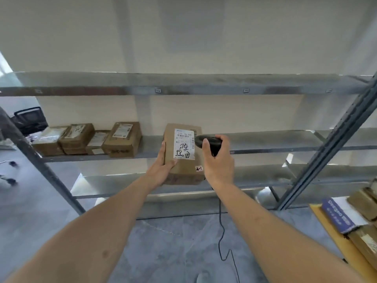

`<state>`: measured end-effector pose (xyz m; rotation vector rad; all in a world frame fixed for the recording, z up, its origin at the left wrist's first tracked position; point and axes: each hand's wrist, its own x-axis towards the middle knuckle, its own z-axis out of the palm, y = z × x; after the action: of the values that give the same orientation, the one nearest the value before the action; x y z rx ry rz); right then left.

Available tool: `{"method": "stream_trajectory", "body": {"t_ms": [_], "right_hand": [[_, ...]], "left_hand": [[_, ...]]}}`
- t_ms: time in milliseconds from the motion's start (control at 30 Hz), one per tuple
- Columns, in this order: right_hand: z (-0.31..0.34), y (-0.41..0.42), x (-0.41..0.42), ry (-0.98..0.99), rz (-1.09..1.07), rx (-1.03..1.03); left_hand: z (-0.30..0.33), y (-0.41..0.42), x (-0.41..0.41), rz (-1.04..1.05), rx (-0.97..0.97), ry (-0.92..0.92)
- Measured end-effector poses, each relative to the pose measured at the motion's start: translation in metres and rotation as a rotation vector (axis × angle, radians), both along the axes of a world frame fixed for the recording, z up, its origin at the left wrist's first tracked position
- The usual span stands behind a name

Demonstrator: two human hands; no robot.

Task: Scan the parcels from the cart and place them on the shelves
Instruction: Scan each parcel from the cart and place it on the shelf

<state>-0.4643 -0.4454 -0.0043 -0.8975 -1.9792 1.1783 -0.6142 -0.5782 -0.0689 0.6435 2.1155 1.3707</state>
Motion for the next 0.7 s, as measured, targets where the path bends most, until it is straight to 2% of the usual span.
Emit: {"method": "stream_trajectory", "body": {"t_ms": [300, 700], "right_hand": [[-0.052, 0.057, -0.148, -0.076, 0.11, -0.098], [-0.091, 0.097, -0.279, -0.194, 0.241, -0.129]], "left_hand": [[-0.039, 0.03, -0.115, 0.186, -0.111, -0.07], [-0.064, 0.055, -0.223, 0.357, -0.137, -0.23]]}}
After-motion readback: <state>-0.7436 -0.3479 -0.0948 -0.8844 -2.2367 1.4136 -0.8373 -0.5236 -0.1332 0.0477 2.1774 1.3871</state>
